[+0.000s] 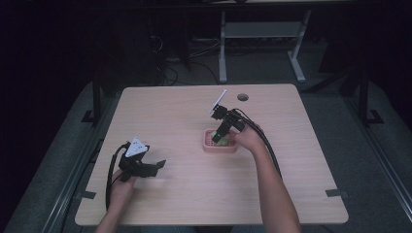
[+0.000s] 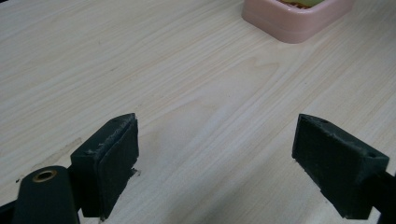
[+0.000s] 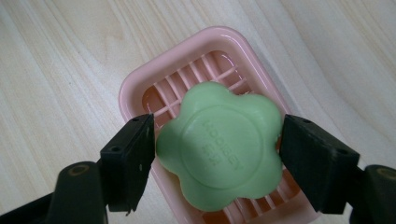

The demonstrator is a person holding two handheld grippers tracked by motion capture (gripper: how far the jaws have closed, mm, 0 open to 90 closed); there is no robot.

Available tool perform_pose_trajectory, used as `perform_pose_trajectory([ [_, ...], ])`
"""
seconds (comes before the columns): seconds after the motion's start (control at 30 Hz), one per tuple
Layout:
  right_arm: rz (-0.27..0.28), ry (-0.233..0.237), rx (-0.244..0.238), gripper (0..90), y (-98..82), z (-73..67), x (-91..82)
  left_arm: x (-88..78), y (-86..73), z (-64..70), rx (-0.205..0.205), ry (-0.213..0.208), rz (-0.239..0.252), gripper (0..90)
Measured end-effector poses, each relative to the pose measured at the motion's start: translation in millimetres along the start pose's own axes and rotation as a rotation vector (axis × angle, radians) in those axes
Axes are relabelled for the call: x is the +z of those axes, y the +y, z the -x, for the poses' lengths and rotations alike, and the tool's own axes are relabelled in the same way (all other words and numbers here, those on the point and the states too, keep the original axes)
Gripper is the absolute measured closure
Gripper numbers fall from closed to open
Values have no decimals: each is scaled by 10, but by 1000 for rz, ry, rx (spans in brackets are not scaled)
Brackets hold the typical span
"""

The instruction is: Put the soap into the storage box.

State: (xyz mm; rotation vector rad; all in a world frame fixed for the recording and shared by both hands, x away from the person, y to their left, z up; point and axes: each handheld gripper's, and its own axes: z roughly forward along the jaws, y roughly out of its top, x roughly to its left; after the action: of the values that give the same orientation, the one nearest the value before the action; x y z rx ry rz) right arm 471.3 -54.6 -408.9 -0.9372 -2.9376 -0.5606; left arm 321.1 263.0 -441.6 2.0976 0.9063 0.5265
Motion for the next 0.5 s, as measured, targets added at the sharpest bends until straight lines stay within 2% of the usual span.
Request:
perform_pose_trajectory([
  [0.4, 30, 3, 12, 253, -92, 13, -113, 5, 1, 8, 6, 0, -5, 144],
  [0.5, 44, 1, 12, 252, -112, 21, -165, 15, -1, 14, -4, -1, 4, 144],
])
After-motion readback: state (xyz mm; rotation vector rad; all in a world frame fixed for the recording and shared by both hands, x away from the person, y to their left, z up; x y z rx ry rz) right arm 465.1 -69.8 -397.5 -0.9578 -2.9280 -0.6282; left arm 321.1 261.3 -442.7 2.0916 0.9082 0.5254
